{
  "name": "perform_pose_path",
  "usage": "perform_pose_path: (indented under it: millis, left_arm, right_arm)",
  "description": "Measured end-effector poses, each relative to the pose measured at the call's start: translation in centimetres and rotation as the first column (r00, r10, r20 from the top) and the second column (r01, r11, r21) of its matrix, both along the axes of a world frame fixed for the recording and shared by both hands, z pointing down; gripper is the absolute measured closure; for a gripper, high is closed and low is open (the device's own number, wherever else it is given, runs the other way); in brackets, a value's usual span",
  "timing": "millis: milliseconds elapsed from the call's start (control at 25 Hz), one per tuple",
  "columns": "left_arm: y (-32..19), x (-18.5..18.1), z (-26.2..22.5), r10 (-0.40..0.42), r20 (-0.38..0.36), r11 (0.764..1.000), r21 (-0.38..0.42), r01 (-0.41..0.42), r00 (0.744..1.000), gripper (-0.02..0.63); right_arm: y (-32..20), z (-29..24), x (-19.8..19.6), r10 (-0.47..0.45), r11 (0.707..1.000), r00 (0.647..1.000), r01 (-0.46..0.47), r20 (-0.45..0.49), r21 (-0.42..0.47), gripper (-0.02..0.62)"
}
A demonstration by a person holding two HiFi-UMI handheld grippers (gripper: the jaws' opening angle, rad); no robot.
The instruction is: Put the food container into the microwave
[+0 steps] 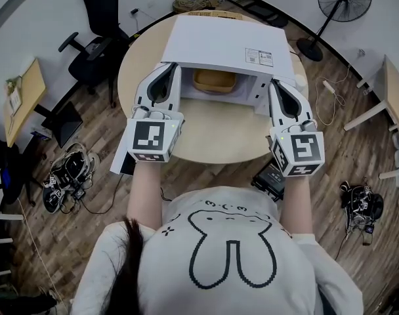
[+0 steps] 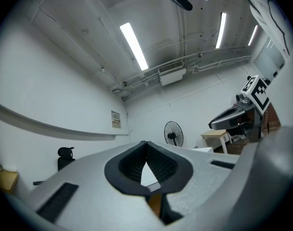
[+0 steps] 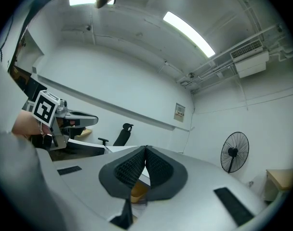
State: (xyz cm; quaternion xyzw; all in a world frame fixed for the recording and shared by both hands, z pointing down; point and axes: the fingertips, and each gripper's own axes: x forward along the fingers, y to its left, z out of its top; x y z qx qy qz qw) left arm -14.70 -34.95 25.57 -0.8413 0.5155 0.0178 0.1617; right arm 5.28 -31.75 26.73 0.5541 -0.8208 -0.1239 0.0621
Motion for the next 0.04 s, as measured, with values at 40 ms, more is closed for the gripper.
perform_pose_path:
  millis: [40]
  left_arm:
    - [0.09, -0.02, -0.03, 0.0, 0.0, 1.0, 0.001, 0.0, 1.0, 0.598]
  right_arm:
    - [0.04, 0.0, -0.03, -0.002, 1.0, 1.0, 0.002, -0.001, -0.001, 0.568]
